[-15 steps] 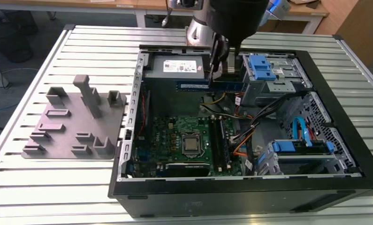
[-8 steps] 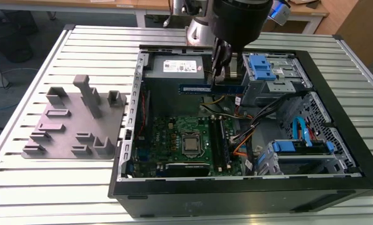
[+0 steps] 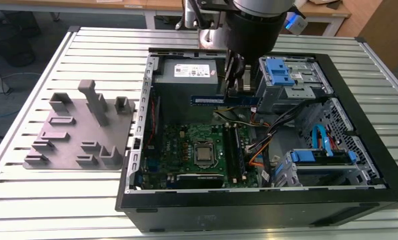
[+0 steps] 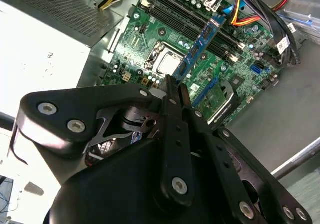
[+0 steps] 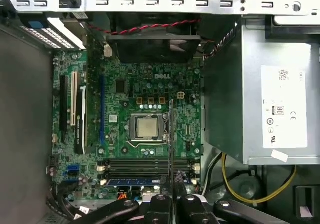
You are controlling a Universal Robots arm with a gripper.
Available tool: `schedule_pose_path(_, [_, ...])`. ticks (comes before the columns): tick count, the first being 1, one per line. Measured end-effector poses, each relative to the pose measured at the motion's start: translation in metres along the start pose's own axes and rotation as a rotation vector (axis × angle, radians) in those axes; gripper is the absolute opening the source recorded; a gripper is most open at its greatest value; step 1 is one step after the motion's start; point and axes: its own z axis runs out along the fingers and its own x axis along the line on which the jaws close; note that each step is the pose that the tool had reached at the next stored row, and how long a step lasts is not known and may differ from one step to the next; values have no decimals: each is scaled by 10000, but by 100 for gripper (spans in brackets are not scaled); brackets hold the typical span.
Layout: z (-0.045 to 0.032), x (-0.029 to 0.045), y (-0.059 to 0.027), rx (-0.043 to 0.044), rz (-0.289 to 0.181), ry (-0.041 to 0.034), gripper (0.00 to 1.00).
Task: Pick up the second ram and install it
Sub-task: 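Pick up the second ram and move it above second insertion slot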
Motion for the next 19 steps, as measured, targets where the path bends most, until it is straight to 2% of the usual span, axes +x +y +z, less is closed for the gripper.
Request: schedule_pose_path(19, [311,22,-14,-1,2,0,14])
